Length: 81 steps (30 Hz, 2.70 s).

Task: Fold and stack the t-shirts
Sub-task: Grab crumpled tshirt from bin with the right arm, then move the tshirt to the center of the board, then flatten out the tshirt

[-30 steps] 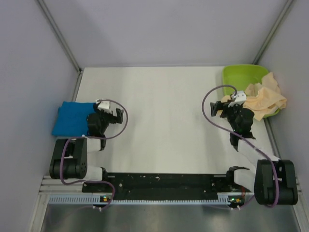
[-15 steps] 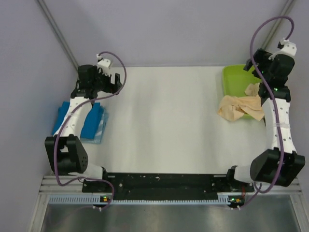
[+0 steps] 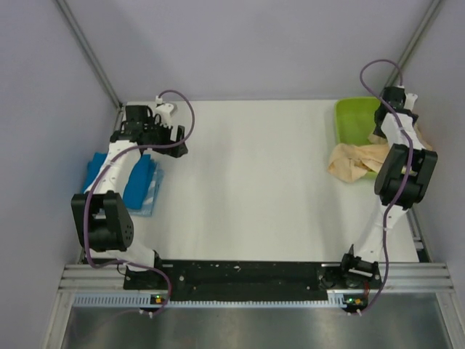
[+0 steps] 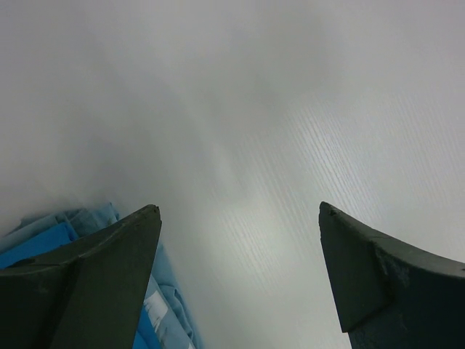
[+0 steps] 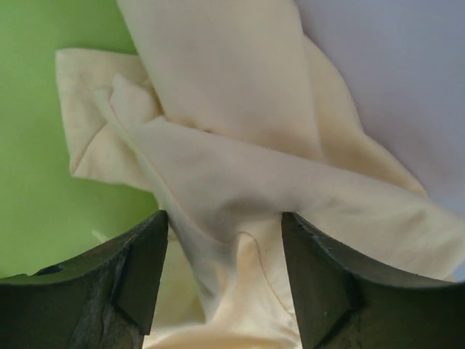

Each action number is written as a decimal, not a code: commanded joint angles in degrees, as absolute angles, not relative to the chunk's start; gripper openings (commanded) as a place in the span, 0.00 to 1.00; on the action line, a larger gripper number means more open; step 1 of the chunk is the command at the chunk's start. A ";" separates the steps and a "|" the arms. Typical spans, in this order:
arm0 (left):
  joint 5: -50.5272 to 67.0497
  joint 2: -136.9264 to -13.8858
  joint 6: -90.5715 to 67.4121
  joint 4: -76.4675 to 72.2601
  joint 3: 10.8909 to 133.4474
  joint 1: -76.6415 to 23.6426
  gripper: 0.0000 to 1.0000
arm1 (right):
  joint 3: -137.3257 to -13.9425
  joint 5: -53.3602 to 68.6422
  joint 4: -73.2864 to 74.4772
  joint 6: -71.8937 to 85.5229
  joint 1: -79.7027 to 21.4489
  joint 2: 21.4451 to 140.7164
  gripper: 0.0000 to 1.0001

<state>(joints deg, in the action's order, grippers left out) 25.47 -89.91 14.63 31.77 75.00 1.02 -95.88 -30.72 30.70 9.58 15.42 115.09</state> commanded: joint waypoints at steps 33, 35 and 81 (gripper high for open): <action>-1.39 -81.74 20.03 31.99 81.38 4.30 0.95 | -121.04 24.26 7.55 7.30 -26.54 91.04 0.00; -3.15 -81.74 21.18 31.64 81.47 4.75 0.95 | -118.57 21.11 10.00 7.47 -26.54 94.03 0.00; 14.76 -94.84 27.42 50.10 85.96 1.13 0.79 | -77.00 10.92 32.52 -21.10 -65.30 114.52 0.85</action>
